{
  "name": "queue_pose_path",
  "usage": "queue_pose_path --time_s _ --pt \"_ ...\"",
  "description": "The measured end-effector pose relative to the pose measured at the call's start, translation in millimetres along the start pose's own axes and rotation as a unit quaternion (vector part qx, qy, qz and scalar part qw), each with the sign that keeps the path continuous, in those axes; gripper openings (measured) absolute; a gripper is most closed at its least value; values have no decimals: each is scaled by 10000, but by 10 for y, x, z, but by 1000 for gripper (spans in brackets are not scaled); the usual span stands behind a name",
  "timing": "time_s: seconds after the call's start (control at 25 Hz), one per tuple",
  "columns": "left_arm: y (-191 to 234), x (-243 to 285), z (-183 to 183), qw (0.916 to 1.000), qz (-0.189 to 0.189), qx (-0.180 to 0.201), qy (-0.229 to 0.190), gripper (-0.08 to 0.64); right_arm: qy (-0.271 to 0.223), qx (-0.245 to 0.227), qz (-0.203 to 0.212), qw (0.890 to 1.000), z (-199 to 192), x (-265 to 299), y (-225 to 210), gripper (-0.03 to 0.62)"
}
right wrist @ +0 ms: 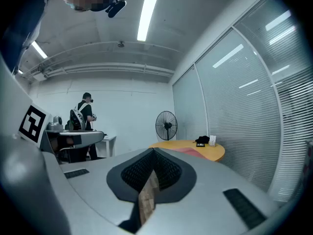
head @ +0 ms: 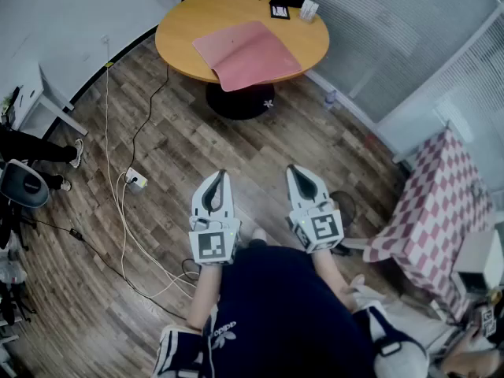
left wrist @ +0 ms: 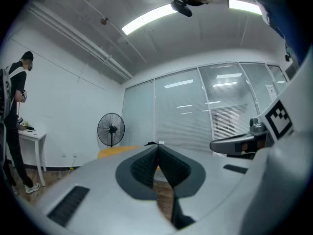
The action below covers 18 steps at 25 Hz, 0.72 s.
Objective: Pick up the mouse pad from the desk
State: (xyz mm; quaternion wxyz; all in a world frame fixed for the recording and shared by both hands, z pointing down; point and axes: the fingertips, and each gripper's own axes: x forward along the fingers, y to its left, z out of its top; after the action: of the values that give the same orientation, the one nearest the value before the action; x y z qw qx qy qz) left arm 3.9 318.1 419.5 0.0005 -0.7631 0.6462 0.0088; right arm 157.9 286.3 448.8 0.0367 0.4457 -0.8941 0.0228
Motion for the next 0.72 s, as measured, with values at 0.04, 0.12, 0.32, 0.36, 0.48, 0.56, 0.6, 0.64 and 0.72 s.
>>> queue_pose_path --time_s 0.04,0.12,0.32,0.36,0.48,0.56,0.6,0.64,0.72 --pt "18 -9 -13 10000 34 -24 22 5 0 -7 8 10000 1 0 4 3" --pt "42 -26 -38 9999 93 -56 61 5 4 -14 14 10000 0 -8 1 3" --pt "8 -45 -64 9998 124 -93 78 5 -1 -33 -5 10000 13 -55 -46 3" --pt "1 -39 -63 9999 121 -88 75 5 -14 -25 19 10000 9 -57 -49 3" --pt "-22 -13 -58 9999 109 -50 80 5 -42 -58 42 10000 35 -59 -71 3" --pt "-38 2 -55 9999 116 -82 94 5 -71 -89 105 9999 53 -60 -76 3" --pt "-46 11 -50 9998 118 -122 101 5 -108 -85 172 9998 63 -58 -68 3" --pt "-55 19 -36 9997 114 -169 97 5 -163 -77 239 9996 90 -55 -59 3" --pt "-82 38 6 9997 84 -206 54 5 -278 -83 344 9990 130 -58 -58 3"
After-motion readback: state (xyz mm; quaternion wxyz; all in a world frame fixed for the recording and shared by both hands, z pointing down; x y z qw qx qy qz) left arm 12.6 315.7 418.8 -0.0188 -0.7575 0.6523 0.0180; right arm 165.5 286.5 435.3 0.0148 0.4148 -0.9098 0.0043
